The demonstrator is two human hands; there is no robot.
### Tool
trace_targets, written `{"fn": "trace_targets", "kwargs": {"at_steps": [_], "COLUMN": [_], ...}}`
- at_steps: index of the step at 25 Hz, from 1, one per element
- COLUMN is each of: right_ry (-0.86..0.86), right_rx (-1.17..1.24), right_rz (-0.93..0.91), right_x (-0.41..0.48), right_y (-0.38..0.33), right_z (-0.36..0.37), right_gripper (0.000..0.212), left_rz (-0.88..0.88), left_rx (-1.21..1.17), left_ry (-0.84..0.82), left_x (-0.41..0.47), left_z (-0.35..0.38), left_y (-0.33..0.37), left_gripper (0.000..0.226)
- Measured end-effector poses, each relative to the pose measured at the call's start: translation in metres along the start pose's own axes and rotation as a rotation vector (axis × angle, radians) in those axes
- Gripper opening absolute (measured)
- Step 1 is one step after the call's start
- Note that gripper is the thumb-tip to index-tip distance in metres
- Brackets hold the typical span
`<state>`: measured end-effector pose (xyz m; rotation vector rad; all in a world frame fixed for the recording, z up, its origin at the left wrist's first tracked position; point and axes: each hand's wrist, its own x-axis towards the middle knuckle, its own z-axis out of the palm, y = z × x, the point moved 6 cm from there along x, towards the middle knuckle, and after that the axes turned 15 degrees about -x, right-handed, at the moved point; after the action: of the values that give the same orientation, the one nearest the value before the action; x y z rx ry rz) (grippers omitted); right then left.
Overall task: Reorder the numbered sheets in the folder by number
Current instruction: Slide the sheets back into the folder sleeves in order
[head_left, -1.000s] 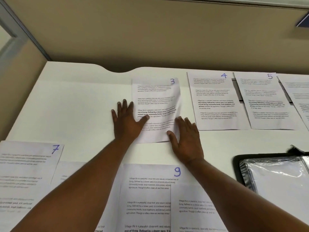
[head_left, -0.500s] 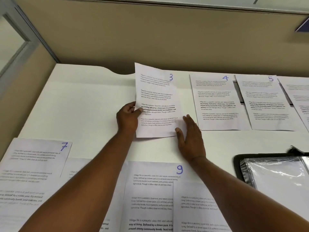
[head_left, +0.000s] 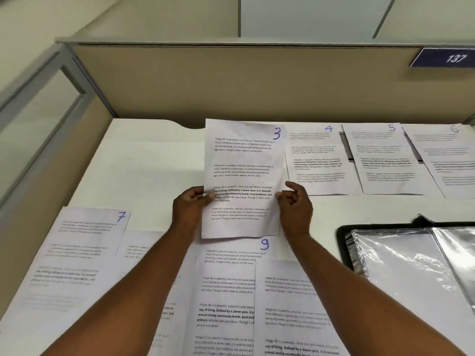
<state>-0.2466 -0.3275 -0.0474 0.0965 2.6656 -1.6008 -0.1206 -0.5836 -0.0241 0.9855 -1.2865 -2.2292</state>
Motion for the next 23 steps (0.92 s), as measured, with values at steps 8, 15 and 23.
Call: {"fn": "trace_targets", "kwargs": {"at_steps": [8,15,23], "right_ry": [0.032,0.019,0.000], "right_rx": [0.039,-0.027,-0.138], "right_rz": [-0.041,-0.191,-0.288], "right_x": [-0.053,-0.081,-0.112], "right_y": [0.008,0.028,0.069], "right_z": [-0.076,-0.167,-0.267], "right_gripper": [0.022,0.027,0.032], "left_rz": [0.067,0.095,0.146], "left_rx": [0.148,0.229,0.434], "left_ry": [0.054,0.185,0.296], "left_x": [-0.081,-0.169,-0.280], "left_z": [0.014,0.032,0.085], "left_y": [-0.006,-0.046,-0.105], "left_gripper": [0.011,0.013,0.014]}}
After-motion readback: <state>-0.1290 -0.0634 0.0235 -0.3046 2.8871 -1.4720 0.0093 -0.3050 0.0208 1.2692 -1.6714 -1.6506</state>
